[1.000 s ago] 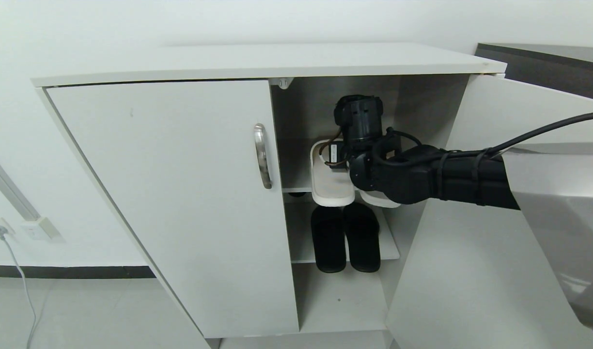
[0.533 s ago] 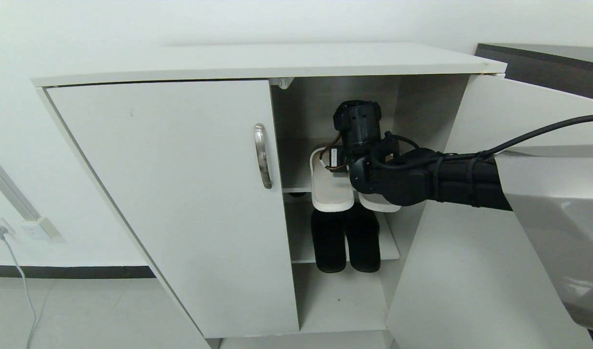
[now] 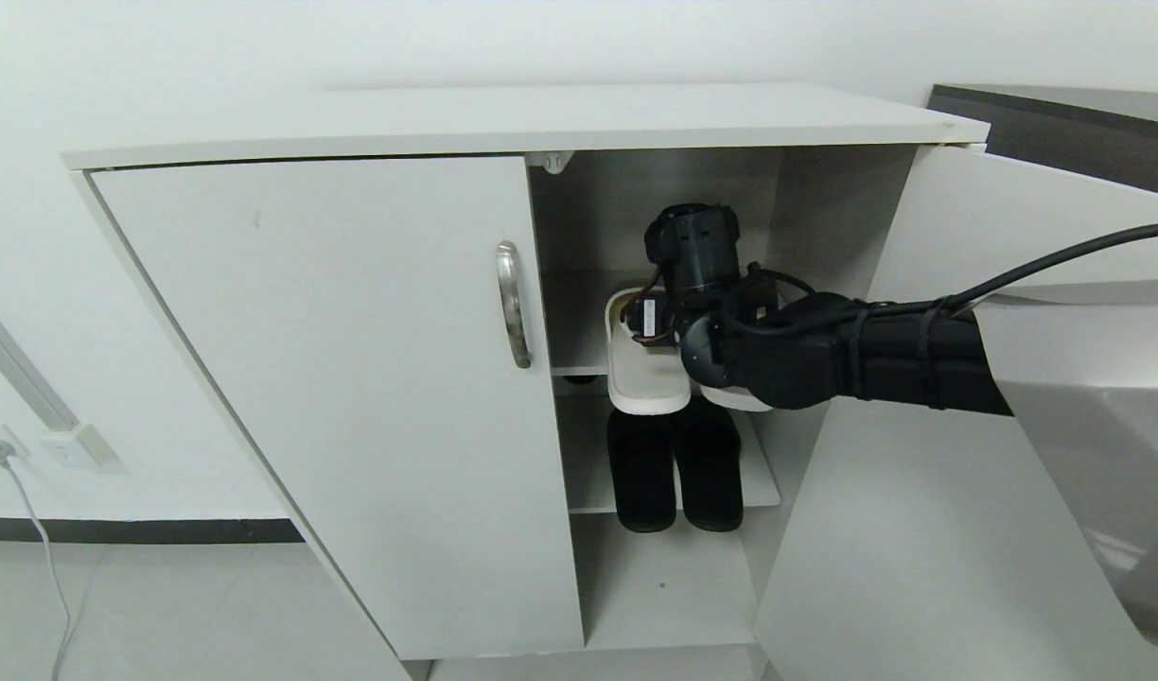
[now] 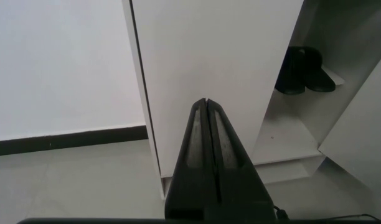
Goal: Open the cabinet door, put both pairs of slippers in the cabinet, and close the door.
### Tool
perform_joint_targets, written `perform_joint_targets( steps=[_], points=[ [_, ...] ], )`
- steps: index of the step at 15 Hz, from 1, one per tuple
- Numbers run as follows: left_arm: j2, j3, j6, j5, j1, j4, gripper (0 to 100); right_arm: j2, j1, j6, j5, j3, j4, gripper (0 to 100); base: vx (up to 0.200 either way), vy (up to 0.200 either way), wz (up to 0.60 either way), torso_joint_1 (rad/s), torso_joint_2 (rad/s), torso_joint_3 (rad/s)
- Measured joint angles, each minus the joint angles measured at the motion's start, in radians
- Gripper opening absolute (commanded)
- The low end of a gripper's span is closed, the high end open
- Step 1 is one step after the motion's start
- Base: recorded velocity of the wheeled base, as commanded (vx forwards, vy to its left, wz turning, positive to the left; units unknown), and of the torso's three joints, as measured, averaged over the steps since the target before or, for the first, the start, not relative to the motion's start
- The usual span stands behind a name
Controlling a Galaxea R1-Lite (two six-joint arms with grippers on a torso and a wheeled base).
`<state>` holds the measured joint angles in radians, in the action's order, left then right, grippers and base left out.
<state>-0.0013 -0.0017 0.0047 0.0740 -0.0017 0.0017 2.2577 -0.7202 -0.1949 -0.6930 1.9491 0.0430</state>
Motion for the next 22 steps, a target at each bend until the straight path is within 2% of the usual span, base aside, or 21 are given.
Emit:
perform_joint_targets(
  steps=[7,12,17,18,22],
  points=[
    [0.000,0.000,-0.001,0.000,0.000,0.000,0,-0.157,-0.054,-0.048,-0.006,-0.245,0.024,100,0.000,0.000,0.00,0.000,0.00,0.000],
    [0.000,0.000,0.000,0.000,0.000,0.000,0,-0.287,-0.114,-0.046,-0.020,-0.455,0.130,100,0.000,0.000,0.00,0.000,0.00,0.000],
    [0.000,0.000,0.001,0.000,0.000,0.000,0,-0.406,-0.181,-0.046,-0.024,-0.622,0.170,100,0.000,0.000,0.00,0.000,0.00,0.000],
    [0.000,0.000,0.001,0.001,0.000,0.000,0,-0.436,-0.200,-0.042,-0.017,-0.676,0.203,0,0.000,0.000,0.00,0.000,0.00,0.000],
    [0.000,0.000,0.002,0.001,0.000,0.000,0,-0.508,-0.257,-0.012,0.011,-0.806,0.323,0,0.000,0.000,0.00,0.000,0.00,0.000]
  ],
)
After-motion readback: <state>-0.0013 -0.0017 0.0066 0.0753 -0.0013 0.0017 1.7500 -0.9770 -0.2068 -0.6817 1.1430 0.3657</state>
